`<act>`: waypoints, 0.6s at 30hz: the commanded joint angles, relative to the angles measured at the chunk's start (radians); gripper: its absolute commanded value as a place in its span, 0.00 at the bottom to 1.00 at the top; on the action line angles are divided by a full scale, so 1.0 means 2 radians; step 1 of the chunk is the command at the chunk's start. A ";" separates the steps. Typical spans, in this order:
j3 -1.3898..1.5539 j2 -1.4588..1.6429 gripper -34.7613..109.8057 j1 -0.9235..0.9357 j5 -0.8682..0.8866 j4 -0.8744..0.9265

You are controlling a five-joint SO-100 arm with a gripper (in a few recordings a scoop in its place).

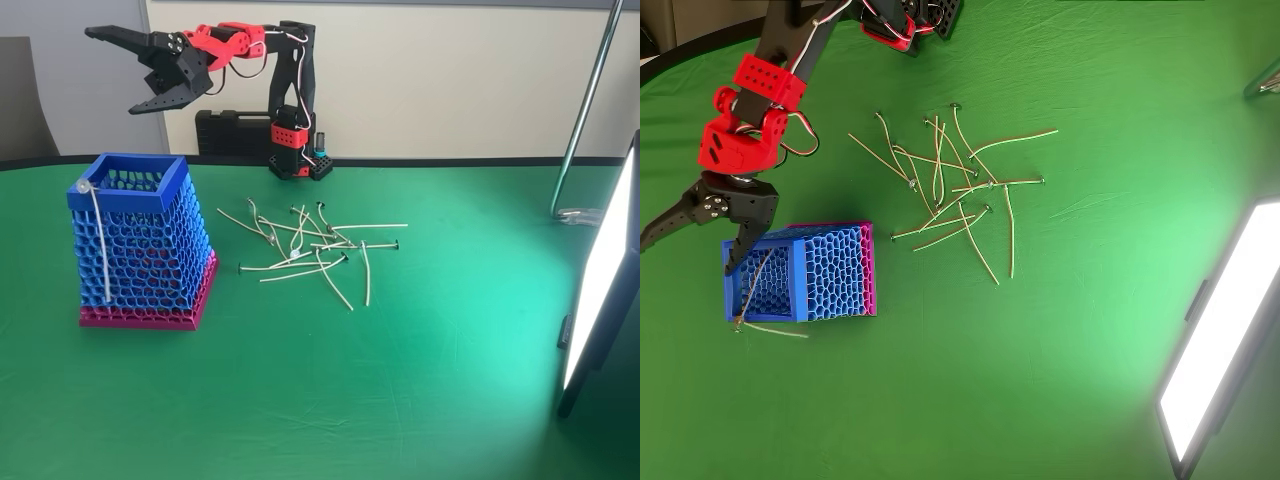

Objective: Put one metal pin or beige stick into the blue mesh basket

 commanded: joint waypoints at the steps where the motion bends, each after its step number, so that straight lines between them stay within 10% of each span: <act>1: -0.015 0.012 0.61 0.001 -0.007 -0.008; 13: 0.002 0.023 0.54 -0.004 -0.015 -0.012; 18: 0.031 0.035 0.24 -0.015 -0.044 -0.035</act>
